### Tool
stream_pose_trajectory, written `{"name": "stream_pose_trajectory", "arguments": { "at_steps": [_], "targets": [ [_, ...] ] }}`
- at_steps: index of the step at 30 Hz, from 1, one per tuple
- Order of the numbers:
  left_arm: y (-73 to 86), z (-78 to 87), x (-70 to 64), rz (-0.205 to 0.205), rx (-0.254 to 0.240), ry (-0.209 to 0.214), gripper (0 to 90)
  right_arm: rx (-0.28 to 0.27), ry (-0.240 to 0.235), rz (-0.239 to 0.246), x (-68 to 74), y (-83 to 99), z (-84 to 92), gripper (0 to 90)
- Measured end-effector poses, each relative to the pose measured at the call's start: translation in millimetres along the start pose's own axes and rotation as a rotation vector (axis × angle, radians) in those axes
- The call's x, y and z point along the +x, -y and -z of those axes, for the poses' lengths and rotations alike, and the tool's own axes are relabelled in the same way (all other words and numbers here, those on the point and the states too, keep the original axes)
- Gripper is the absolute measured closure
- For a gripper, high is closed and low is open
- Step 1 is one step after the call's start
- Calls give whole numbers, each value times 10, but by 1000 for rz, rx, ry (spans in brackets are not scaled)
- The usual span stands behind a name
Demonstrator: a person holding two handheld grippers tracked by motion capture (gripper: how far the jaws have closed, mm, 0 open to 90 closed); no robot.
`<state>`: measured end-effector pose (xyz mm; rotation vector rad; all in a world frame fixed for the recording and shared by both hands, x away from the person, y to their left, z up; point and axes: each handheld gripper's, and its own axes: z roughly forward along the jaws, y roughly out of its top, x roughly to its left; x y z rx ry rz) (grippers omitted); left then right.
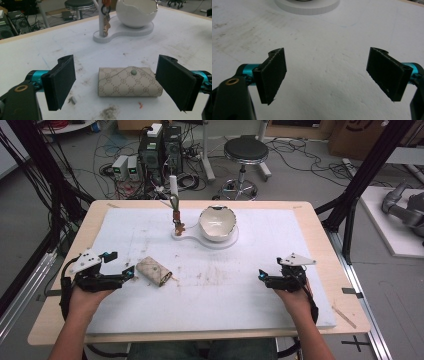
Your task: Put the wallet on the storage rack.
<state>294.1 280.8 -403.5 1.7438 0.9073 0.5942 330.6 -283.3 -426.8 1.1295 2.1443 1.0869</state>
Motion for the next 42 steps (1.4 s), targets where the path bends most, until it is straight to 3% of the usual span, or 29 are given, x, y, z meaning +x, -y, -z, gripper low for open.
{"name": "stream_pose_trajectory", "arguments": {
  "at_steps": [11, 16, 23, 24, 26, 27, 33, 42],
  "targets": [
    [105, 215, 54, 16, 4, -36, 164, -19, -68, 45, 233, -216, -181, 165],
    [160, 302, 65, 12, 21, -53, 164, -42, -106, 58, 408, -369, -301, 165],
    [217, 418, 79, 13, 31, -79, 164, -42, -158, 104, 665, -551, -450, 165],
    [236, 435, 93, 8, 36, -79, 164, -37, -176, 123, 760, -607, -499, 165],
    [249, 439, 106, 4, 45, -80, 164, -34, -185, 131, 807, -635, -525, 165],
    [275, 445, 131, 11, 56, -82, 164, -33, -202, 146, 899, -676, -574, 165],
    [292, 467, 173, 19, 50, -76, 164, -10, -232, 180, 1107, -762, -686, 165],
    [356, 502, 263, 18, 80, -105, 164, 11, -285, 232, 1479, -919, -894, 165]
  ]
}}
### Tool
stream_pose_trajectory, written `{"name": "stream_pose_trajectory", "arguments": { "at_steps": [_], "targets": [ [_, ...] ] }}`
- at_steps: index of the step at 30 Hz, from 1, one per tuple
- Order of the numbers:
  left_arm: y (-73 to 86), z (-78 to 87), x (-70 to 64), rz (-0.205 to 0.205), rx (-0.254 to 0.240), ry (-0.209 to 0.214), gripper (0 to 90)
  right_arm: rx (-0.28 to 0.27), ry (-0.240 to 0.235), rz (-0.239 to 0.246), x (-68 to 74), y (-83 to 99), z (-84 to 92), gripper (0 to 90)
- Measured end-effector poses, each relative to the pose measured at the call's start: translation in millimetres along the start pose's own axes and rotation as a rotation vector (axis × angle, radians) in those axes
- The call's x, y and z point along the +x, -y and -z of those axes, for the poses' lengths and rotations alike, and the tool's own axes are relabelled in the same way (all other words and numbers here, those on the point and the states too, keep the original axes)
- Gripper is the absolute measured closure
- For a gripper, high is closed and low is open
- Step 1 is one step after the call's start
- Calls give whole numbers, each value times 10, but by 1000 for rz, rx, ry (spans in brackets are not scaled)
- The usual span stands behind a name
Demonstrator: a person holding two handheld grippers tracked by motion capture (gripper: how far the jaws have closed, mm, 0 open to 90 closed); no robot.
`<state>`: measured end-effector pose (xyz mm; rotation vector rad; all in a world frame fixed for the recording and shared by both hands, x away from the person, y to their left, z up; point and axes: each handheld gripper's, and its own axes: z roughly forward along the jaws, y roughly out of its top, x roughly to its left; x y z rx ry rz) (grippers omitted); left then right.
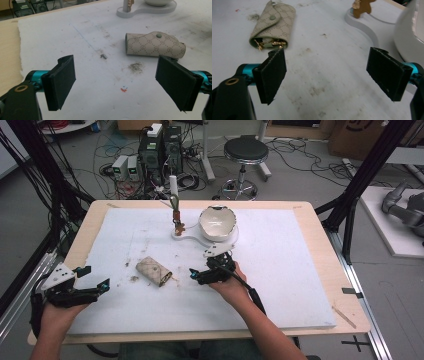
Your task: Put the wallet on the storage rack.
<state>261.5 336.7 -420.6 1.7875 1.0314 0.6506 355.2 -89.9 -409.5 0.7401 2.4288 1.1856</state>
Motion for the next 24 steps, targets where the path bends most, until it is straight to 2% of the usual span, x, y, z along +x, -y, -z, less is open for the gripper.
{"name": "stream_pose_trajectory", "arguments": {
  "at_steps": [14, 15, 24],
  "targets": [
    [-11, 30, -26, 4, -20, 2, 164, 1, -62, 19, 252, -188, -370, 165],
    [-12, 29, -27, 4, -21, 2, 164, 13, -80, 15, 304, -213, -435, 165],
    [-13, -1, -26, 4, -18, 10, 164, 32, -124, 25, 490, -275, -687, 165]
  ]
}}
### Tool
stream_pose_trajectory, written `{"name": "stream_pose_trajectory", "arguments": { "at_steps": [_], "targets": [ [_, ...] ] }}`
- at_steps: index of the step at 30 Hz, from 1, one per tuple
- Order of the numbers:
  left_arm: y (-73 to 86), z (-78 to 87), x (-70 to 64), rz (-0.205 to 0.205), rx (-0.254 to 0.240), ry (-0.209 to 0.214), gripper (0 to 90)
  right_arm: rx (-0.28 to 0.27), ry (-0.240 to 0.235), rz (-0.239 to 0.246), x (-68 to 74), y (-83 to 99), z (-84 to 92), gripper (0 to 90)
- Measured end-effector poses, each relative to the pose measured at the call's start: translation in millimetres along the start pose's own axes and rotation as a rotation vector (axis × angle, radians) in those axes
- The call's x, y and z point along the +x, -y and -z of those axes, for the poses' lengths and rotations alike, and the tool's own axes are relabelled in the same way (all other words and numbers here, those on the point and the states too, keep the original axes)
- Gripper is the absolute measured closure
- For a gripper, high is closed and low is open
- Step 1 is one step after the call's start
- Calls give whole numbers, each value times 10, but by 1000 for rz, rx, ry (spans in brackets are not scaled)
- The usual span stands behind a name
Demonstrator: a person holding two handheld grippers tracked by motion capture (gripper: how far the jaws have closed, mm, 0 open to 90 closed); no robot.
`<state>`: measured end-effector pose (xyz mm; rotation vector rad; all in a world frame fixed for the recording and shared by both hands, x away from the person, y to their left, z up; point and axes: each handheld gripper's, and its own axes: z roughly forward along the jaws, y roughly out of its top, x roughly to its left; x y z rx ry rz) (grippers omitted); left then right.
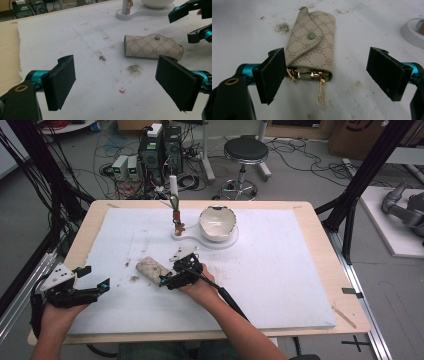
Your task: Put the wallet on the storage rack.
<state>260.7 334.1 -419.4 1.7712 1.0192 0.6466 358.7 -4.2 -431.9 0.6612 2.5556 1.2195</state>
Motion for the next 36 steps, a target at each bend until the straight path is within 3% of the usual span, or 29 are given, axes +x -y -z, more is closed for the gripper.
{"name": "stream_pose_trajectory", "arguments": {
  "at_steps": [7, 11, 15, 19, 25, 28, 29, 36],
  "targets": [
    [-3, -13, 0, -1, 2, 3, 164, 22, -17, -1, 72, -27, -174, 165],
    [5, -19, 5, -1, 8, 3, 164, 47, -40, -27, 109, -14, -308, 165],
    [7, -27, 0, -1, 9, 5, 164, 96, -23, 7, 134, -32, -371, 165],
    [7, -36, -3, -4, 14, 7, 164, 125, -17, -14, 131, -40, -394, 165],
    [6, -46, -14, -8, 21, 10, 164, 144, -4, 2, 145, -47, -418, 166],
    [5, -50, -18, -8, 22, 12, 164, 141, -5, 4, 147, -47, -414, 197],
    [6, -51, -21, -9, 23, 12, 164, 136, -12, 10, 150, -45, -407, 262],
    [10, -73, -45, -17, 22, 30, 164, 122, -28, 7, 114, -37, -370, 352]
  ]
}}
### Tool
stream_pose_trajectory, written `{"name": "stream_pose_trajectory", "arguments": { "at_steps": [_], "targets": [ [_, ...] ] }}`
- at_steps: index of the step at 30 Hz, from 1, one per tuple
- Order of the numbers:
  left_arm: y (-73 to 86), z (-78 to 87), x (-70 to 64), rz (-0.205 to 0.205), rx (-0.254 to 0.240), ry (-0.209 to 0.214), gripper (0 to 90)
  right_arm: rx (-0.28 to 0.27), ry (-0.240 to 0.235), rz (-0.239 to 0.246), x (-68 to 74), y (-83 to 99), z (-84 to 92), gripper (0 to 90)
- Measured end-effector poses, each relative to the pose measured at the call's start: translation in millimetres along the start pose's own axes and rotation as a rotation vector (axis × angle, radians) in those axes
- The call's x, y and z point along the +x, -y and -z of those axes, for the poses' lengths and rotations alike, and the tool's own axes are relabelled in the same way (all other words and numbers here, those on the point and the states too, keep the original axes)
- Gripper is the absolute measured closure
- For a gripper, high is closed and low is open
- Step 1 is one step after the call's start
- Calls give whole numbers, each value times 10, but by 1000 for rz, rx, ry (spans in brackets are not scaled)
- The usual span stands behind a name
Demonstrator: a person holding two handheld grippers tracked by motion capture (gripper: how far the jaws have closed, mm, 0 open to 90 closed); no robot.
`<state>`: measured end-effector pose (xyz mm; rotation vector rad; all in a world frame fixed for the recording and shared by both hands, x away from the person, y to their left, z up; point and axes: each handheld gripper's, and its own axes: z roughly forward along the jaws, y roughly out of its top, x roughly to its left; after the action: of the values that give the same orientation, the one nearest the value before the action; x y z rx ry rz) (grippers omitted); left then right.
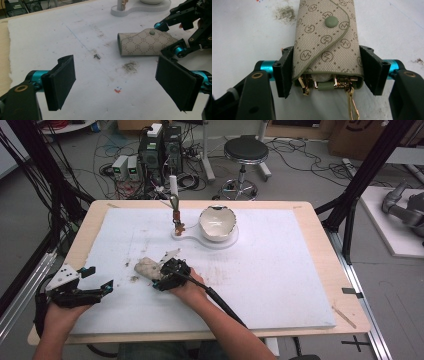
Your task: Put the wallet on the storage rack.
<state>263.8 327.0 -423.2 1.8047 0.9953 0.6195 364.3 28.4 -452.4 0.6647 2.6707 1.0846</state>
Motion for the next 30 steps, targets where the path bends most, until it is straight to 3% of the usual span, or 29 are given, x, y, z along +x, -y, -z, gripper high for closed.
{"name": "stream_pose_trajectory", "arguments": {
  "at_steps": [7, 22, 30],
  "targets": [
    [3, 2, 14, 5, 1, -3, 164, 16, 2, -9, -39, 15, 78, 361],
    [-5, -23, 6, 8, 0, 1, 164, -84, 94, -17, -356, 18, 771, 362],
    [-13, -52, -15, 2, 5, 6, 164, -139, 143, -65, -572, 97, 1143, 362]
  ]
}}
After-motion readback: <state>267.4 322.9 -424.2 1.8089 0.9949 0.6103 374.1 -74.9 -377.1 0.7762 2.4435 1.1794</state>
